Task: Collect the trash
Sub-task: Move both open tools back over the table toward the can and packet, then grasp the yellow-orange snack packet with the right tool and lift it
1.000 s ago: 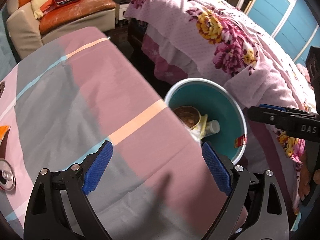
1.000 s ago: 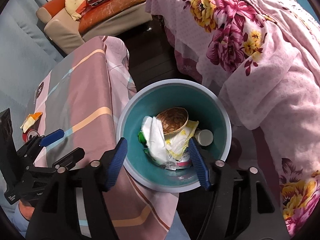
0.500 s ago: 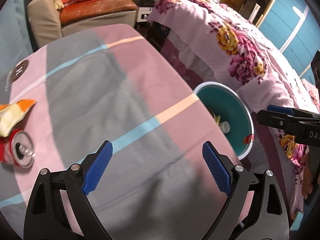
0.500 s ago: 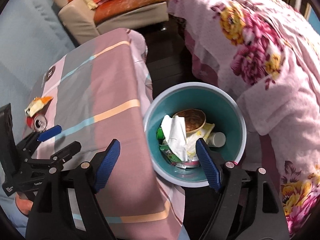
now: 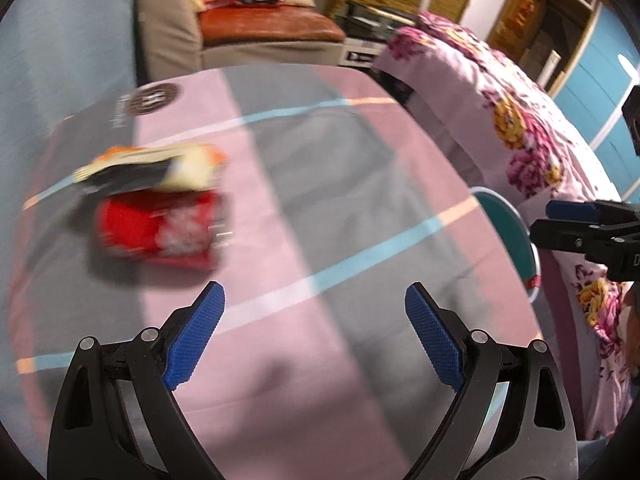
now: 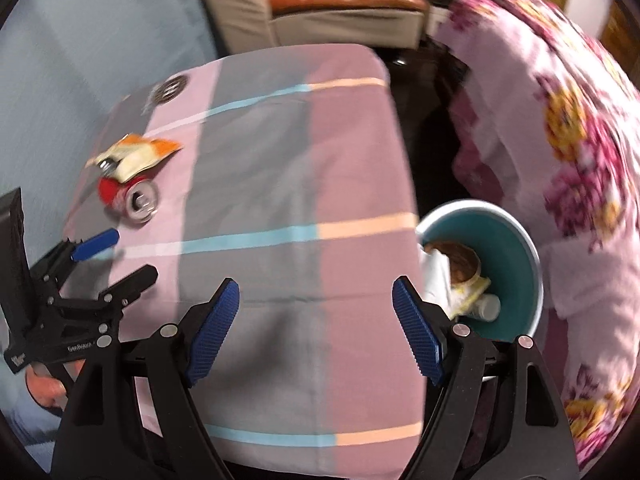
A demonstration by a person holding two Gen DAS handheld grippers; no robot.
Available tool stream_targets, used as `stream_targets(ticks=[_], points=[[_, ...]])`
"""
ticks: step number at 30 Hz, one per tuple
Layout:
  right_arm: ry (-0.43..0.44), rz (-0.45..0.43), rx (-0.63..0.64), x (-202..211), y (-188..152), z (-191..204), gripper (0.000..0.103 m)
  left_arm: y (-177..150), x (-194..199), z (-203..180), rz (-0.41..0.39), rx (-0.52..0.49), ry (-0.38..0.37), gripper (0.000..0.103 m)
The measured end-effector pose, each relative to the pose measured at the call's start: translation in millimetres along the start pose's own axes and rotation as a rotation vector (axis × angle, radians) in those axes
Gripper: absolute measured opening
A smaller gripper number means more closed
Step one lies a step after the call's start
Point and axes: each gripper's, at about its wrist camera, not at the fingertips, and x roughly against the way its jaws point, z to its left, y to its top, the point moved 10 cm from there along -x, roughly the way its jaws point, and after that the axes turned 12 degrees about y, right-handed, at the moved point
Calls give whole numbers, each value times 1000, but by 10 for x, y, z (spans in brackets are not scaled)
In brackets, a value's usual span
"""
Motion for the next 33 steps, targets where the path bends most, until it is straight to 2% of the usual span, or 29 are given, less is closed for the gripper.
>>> stream_targets(ticks=[9,13,17,25,29,33], points=[[45,84,228,-394,404,967,75,-154,-14,1171,11,171,86,93],[114,145,335,-681,542,1405,75,-169,-68,1566,13,182,136,93],[123,197,448,-941,607,1681,75,-141,-158,1876,15,188,159,93],[179,254,558,-1434,863,2125,75,6,-359,2154,20,254,137,93],[205,293,614,-1601,919,2180,75,4,-411,2161,24,249,137,93],[258,347,605,-1759,925,2186,73,-35,-451,2198,36,255,149,93]])
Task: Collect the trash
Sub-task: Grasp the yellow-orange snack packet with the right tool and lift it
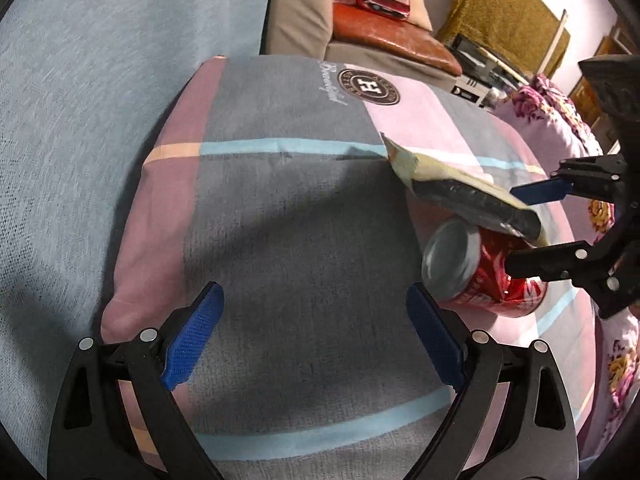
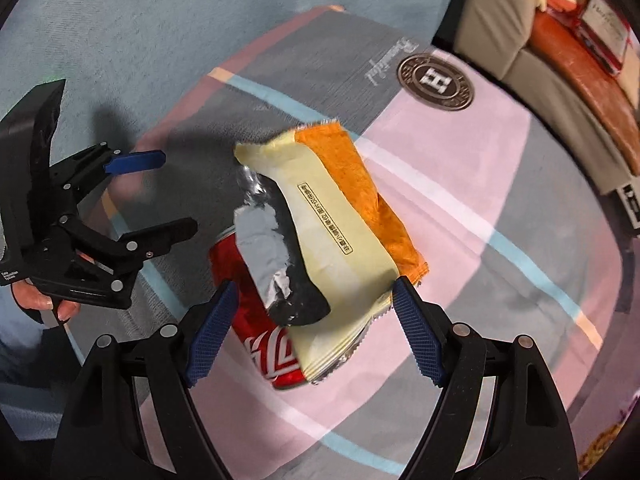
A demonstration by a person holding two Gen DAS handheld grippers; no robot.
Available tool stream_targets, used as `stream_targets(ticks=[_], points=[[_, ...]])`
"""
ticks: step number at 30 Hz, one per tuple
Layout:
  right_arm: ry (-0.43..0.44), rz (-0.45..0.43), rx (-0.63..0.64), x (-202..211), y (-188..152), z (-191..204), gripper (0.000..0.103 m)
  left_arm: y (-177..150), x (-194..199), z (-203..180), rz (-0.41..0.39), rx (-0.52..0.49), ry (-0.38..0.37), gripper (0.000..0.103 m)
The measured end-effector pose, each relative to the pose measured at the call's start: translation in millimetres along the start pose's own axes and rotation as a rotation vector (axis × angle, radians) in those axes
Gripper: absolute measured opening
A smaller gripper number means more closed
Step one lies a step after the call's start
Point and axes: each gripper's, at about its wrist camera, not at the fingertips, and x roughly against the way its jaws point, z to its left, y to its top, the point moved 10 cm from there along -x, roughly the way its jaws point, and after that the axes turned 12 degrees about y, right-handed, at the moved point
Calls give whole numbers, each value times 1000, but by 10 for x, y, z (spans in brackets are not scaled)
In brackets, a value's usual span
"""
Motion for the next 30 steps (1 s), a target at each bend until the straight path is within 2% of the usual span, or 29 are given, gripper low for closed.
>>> stream_targets(ticks=[1,4,5,6,9,13,14,17,21,25,28,30], points=[[51,7,-18,-35,-7,9,71,-17,-12,-3,2,2,4,93],[126,-12,-36,-23,24,41,51,-33,-55,8,12,13,11,93],[135,-16,-41,-18,11,38,40,-37,-61,8,13,15,14,93],[135,-24,-49,-4,5,31,33,-37,-61,-1,14,16,18,93],[117,-55,-69,34,-32,27,24,-47,-27,-17,9,21,17,93],[65,-64,-26,104,-107,151,18,-62,22,-8,0,30,14,93],[53,-67,-23,129,-114,143,8,-51,19,-1,3,36,12,93],[12,-79,-55,185,-159,112,8,-45,53,-2,14,70,-13,93],[-32,-112,-100,331,-255,-23,4,-92,159,-37,-3,56,-9,93],[-58,-143,-137,527,-448,-81,4,-152,234,-134,1,45,-29,93],[-48,-130,-135,601,-574,-59,4,-159,300,-235,-8,22,-33,93],[-55,-124,-102,621,-557,16,9,-164,342,-280,-24,12,-28,93]])
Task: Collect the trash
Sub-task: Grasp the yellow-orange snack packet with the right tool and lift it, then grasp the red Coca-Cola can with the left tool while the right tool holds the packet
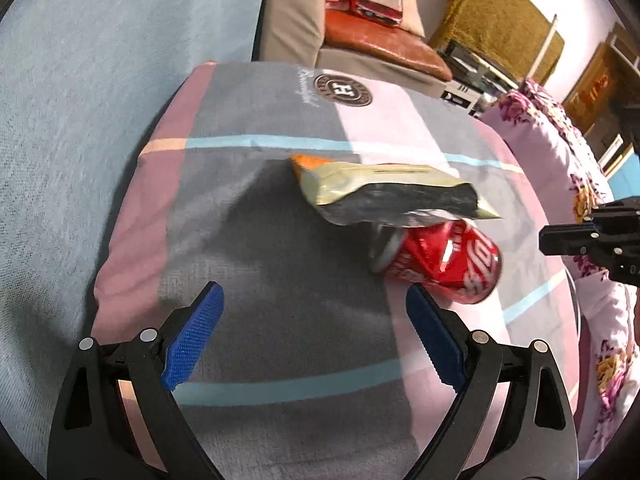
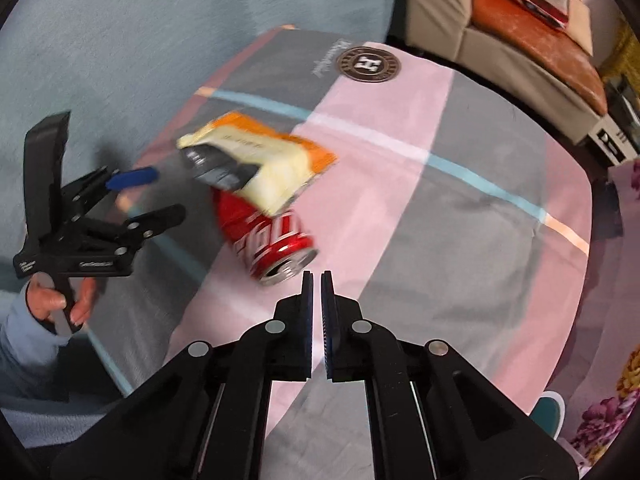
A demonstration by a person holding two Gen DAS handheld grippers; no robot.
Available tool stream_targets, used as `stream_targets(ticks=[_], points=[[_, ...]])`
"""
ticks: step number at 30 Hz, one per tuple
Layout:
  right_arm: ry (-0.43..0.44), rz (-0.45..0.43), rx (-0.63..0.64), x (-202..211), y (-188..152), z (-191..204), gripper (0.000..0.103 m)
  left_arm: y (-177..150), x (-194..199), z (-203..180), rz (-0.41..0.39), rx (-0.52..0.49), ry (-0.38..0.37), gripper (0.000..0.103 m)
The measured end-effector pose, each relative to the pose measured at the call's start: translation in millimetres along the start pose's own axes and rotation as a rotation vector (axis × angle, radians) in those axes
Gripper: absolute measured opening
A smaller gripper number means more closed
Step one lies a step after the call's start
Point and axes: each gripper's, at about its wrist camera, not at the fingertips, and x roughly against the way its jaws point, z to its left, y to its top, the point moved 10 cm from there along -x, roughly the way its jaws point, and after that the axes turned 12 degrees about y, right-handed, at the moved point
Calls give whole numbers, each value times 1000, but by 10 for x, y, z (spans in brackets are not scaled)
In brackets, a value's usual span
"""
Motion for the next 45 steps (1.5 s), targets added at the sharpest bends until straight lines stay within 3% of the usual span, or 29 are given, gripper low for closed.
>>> stream_targets(ticks=[1,3,5,9,10,17,23,26,27,30,38,45], points=[[-5,0,23,5,8,45,11,-10,19,-13,-11,-15,15,93],[-25,0,90,-25,79,182,36,-11,24,-1,-18,-39,34,93],[-39,12,136,-68,133,275,45,0,1,91,-20,-50,57,93],[-76,15,210,-189,361,443,74,34,-66,398,-11,-9,65,93],[-86,19,225,-254,434,466,75,28,-73,495,-12,8,52,93],[-116,124,298,-740,679,542,75,0,-101,727,-26,-64,48,93],[-56,149,217,-992,848,419,75,24,-234,662,-15,-113,54,93],[-9,163,158,-1072,869,387,53,35,-277,635,-9,-109,48,93],[-1,149,147,-1055,895,383,43,36,-282,629,-8,-108,48,93],[-28,112,126,-962,935,332,29,34,-282,598,-3,-94,36,93],[-103,35,71,-548,733,202,24,34,-79,323,-17,-80,2,93],[-115,16,18,-213,265,141,24,-41,177,93,-28,-63,-12,93]])
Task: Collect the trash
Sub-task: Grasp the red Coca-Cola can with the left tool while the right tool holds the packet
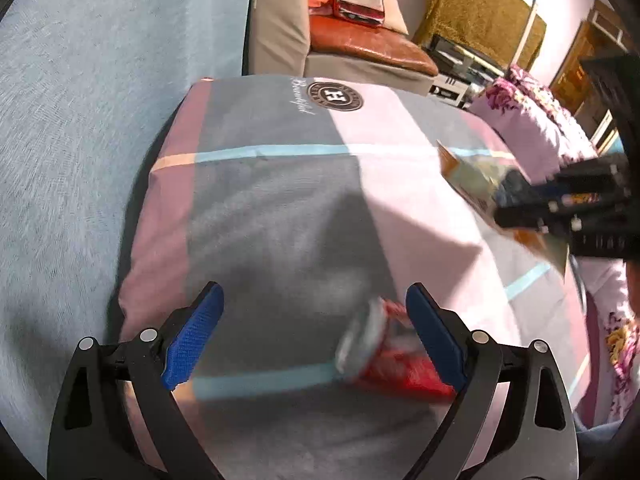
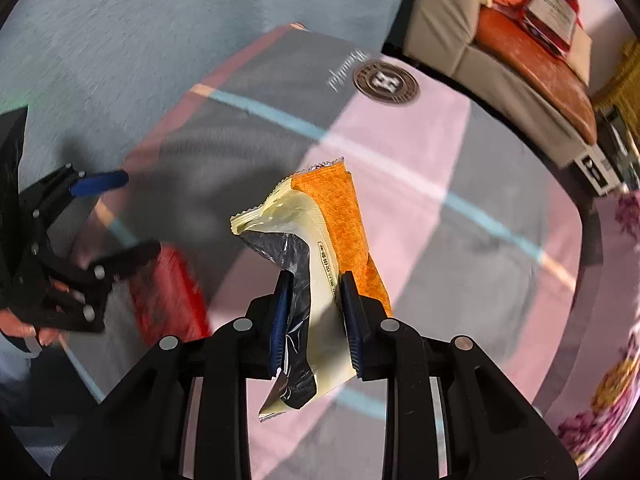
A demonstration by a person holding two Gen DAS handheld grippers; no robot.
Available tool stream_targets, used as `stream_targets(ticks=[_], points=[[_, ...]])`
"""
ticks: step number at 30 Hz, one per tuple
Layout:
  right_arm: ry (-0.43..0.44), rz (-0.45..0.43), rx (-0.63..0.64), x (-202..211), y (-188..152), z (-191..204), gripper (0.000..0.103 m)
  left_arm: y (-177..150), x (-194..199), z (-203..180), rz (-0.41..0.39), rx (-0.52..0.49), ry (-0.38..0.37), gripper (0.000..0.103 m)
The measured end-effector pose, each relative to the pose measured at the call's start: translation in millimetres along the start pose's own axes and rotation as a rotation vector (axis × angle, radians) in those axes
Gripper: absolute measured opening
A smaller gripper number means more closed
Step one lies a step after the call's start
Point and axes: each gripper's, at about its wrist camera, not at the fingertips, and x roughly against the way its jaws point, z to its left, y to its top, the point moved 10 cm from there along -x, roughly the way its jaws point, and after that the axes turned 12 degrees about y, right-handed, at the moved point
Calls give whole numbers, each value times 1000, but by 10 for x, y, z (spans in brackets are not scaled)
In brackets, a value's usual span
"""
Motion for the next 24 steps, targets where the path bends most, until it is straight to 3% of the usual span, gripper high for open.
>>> stream_targets(ticks=[10,13,15,19,24], points=[[-6,-38,-42,274,-731,-71,24,-259,177,-348,98,197,-38,93],[4,-51,-52,340,-892,-94,25,-257,123,-426,113,247,-10,93],[11,-61,-59,384,-971,-115,25,-264,56,-411,119,277,54,93],[13,-100,-78,506,-1133,-191,27,-370,-27,-368,146,389,53,93],[24,-130,-111,589,-1258,-311,27,-495,-214,-514,201,391,46,93]])
